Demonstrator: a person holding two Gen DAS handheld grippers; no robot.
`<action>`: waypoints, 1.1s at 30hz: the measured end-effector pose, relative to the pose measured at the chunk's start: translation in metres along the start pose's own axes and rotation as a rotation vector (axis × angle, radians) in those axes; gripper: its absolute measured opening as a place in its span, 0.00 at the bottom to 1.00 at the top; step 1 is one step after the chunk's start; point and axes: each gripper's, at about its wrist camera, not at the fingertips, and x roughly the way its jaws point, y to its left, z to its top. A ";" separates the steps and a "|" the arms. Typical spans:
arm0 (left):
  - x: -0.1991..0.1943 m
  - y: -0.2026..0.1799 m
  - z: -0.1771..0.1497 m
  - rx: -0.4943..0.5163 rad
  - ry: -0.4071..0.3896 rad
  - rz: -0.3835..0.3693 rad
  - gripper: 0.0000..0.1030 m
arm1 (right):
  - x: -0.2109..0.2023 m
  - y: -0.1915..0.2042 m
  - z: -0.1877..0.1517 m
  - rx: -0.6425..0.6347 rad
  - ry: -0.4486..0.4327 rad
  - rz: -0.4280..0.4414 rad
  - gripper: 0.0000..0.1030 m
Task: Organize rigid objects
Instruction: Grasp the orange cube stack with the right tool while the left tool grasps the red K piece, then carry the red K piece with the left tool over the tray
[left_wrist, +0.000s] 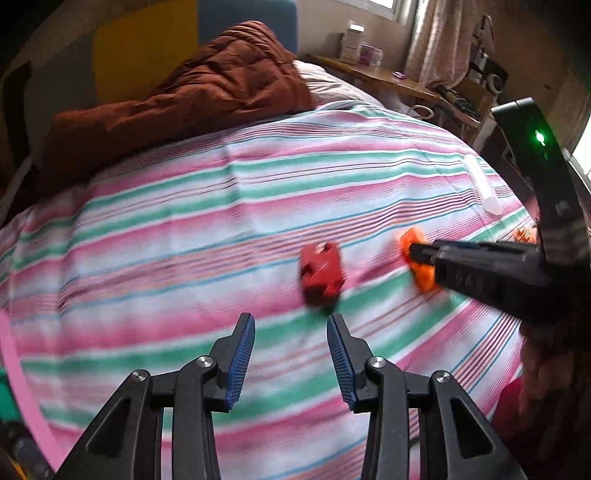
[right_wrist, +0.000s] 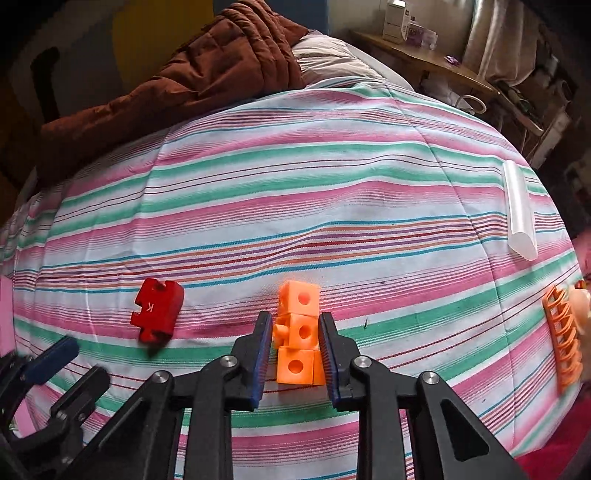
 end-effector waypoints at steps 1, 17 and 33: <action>0.005 -0.002 0.005 0.003 0.004 -0.011 0.40 | 0.000 0.000 0.000 0.002 0.001 0.002 0.25; 0.055 -0.015 0.033 0.073 0.017 -0.010 0.33 | -0.012 -0.045 0.002 0.316 -0.071 0.192 0.40; 0.019 0.000 -0.026 0.041 -0.059 0.019 0.31 | 0.015 -0.016 0.005 0.199 -0.004 0.158 0.45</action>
